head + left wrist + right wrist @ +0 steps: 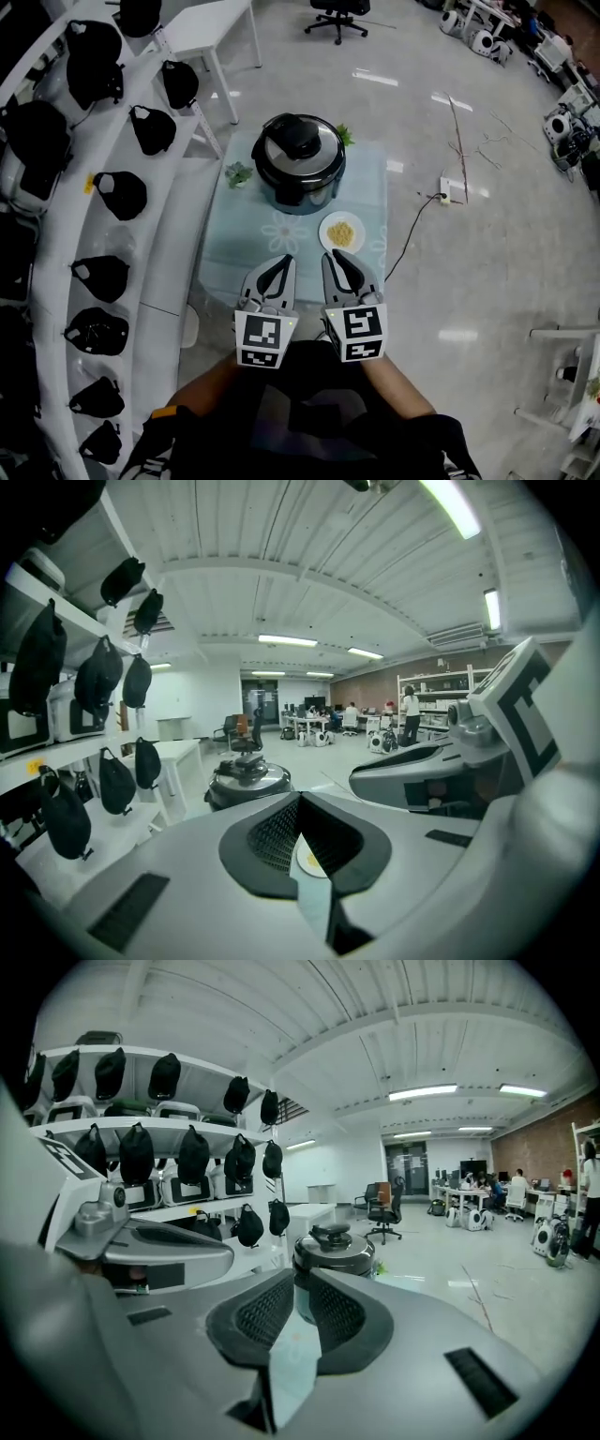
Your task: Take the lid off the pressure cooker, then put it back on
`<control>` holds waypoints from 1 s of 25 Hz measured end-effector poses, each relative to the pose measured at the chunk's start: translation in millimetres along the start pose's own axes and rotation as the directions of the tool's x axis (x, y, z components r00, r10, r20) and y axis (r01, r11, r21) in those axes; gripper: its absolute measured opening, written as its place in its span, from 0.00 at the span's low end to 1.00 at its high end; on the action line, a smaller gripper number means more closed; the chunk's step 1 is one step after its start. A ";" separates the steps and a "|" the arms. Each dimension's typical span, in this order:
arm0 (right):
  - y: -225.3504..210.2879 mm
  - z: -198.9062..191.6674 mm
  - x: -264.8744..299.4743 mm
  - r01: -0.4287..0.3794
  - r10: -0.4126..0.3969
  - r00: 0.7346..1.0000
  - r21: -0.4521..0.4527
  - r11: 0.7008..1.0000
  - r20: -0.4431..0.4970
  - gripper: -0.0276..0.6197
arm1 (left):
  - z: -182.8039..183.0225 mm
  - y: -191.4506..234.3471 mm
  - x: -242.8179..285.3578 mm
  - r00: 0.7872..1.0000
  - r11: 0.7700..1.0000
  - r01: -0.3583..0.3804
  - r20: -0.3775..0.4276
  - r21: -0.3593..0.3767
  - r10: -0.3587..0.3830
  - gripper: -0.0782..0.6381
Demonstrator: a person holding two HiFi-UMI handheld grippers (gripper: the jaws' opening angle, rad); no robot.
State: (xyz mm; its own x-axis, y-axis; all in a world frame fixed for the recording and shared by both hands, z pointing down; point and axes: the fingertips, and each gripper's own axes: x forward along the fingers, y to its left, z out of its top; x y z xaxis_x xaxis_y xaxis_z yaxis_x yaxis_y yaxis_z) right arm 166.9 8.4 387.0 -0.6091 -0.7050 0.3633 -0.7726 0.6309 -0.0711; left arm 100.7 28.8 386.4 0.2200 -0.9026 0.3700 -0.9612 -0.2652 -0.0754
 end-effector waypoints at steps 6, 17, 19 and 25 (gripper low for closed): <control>-6.0 24.8 61.6 0.070 -0.069 0.997 0.026 0.997 -0.019 0.20 | 18.7 50.9 43.8 0.997 0.997 0.069 0.019 0.032 -0.069 0.12; -20.3 54.4 176.5 0.195 -0.190 0.981 0.114 0.974 -0.048 0.34 | 19.4 141.3 120.1 0.989 0.986 0.148 -0.017 0.080 -0.147 0.12; -27.6 59.4 194.7 0.224 -0.219 0.974 0.128 0.966 -0.056 0.38 | 22.9 154.1 133.3 0.988 0.983 0.154 -0.018 0.096 -0.153 0.12; -52.6 68.3 245.8 0.312 -0.298 0.949 0.167 0.935 -0.101 0.50 | 30.7 192.2 171.8 0.987 0.979 0.160 -0.025 0.128 -0.158 0.12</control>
State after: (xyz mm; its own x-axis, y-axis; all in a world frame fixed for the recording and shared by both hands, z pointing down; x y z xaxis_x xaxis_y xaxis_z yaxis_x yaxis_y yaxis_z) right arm 45.7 -220.2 416.6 -0.3297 -0.8247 0.4595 -0.9424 0.3162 -0.1087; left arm -41.2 -187.6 407.0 0.3652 -0.8406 0.4000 -0.8842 -0.4476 -0.1334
